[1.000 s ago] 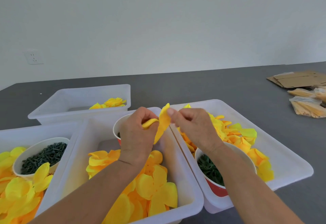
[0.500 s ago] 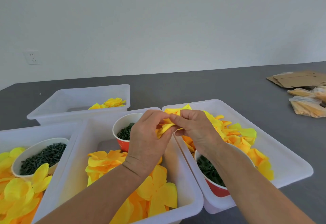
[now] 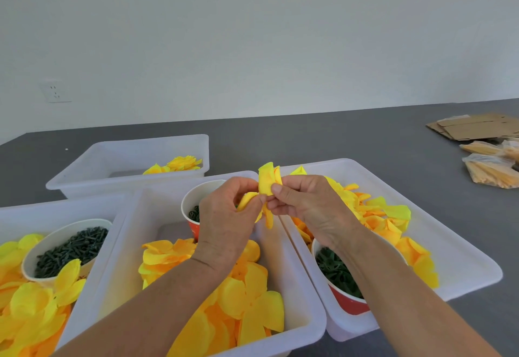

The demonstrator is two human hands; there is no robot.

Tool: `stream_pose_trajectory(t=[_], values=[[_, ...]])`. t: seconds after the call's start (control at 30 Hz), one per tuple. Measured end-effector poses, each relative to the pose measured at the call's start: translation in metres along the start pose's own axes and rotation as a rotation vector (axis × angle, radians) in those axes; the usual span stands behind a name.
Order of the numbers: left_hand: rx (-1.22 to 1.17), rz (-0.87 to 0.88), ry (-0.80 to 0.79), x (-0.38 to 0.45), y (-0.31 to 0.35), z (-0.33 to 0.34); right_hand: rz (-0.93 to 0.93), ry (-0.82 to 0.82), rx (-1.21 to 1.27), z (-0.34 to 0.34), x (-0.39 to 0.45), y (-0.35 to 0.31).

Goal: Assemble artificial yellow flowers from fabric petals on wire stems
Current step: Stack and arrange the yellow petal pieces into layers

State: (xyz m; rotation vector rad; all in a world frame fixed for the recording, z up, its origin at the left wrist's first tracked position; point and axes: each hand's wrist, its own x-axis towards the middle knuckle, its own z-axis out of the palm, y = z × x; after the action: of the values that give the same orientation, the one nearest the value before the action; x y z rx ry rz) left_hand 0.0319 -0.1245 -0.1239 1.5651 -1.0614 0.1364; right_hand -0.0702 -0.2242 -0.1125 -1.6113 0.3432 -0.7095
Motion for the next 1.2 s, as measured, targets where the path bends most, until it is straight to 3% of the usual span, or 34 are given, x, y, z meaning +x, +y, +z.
stream_pose_trajectory(t=[0.23, 0.47, 0.67, 0.8, 0.93, 1.07, 1.2], values=[[-0.142, -0.102, -0.084, -0.002, -0.001, 0.003, -0.109, 0.187, -0.19, 0.002, -0.001, 0.001], [-0.277, -0.221, -0.153, -0.002, -0.001, 0.003, -0.11, 0.289, -0.14, 0.003, 0.0, 0.002], [-0.362, -0.238, -0.19, -0.003, 0.001, 0.0, -0.071, 0.181, -0.067, 0.003, -0.001, 0.0], [-0.403, -0.321, -0.147, -0.001, 0.004, -0.002, -0.047, 0.066, -0.058, 0.004, 0.0, 0.0], [-0.564, -0.572, -0.144, 0.003, 0.0, -0.003, -0.018, 0.003, -0.03, 0.004, 0.001, 0.001], [-0.583, -0.724, 0.003, 0.009, -0.006, -0.004, 0.009, 0.123, 0.031, 0.003, 0.002, -0.001], [-0.536, -0.722, 0.156, 0.014, -0.015, -0.009, 0.028, 0.28, 0.192, 0.0, 0.002, -0.004]])
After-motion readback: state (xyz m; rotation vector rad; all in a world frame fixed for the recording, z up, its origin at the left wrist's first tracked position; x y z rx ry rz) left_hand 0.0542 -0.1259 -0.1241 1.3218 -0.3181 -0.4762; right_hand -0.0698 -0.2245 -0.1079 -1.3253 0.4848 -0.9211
